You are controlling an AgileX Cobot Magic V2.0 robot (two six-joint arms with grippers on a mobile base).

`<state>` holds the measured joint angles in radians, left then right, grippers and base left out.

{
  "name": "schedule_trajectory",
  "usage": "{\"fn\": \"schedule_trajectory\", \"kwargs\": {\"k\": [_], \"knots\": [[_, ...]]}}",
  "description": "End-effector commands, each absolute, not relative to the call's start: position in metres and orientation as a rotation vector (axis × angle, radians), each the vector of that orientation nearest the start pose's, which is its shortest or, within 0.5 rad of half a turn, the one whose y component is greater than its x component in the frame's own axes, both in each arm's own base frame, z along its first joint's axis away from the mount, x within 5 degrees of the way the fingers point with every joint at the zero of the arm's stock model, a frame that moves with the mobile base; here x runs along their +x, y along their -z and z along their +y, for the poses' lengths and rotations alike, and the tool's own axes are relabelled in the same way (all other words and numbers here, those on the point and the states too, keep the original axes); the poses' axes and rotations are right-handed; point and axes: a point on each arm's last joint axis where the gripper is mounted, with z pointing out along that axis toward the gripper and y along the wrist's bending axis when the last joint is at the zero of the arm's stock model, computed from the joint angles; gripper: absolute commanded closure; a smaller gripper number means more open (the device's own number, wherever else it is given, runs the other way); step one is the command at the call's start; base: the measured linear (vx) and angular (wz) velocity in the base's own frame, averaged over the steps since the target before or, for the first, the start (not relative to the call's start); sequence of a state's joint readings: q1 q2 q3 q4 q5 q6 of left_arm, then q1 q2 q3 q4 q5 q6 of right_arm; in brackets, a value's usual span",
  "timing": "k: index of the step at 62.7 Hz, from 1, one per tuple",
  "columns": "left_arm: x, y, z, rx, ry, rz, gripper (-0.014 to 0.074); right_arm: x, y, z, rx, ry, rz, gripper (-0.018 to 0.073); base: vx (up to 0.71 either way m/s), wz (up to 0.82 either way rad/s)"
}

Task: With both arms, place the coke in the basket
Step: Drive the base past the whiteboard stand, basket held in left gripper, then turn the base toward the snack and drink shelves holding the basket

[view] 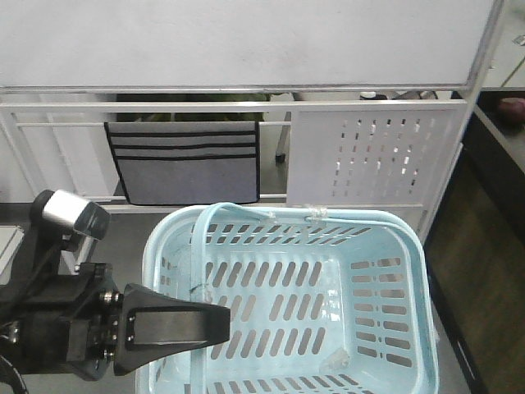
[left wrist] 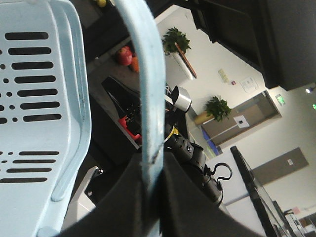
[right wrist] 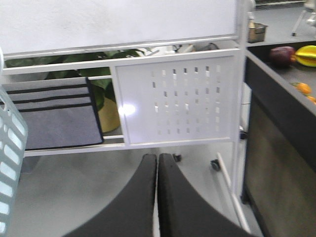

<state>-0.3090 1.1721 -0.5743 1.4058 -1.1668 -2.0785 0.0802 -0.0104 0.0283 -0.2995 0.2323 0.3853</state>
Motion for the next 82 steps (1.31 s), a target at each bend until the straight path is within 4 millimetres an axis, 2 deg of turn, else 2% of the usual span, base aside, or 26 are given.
{"fn": "schedule_trajectory", "kwargs": {"k": [1, 82], "knots": [[0.1452, -0.3168, -0.1361, 0.520, 2.031, 1.758, 0.0603, 0.0557, -0.1878, 0.0000, 0.027, -0.074, 1.647, 0.0564, 0.28, 0.38], [0.1452, -0.3168, -0.1361, 0.520, 2.031, 1.758, 0.0603, 0.0557, -0.1877, 0.0000, 0.028, -0.073, 1.648, 0.0564, 0.19, 0.50]]}}
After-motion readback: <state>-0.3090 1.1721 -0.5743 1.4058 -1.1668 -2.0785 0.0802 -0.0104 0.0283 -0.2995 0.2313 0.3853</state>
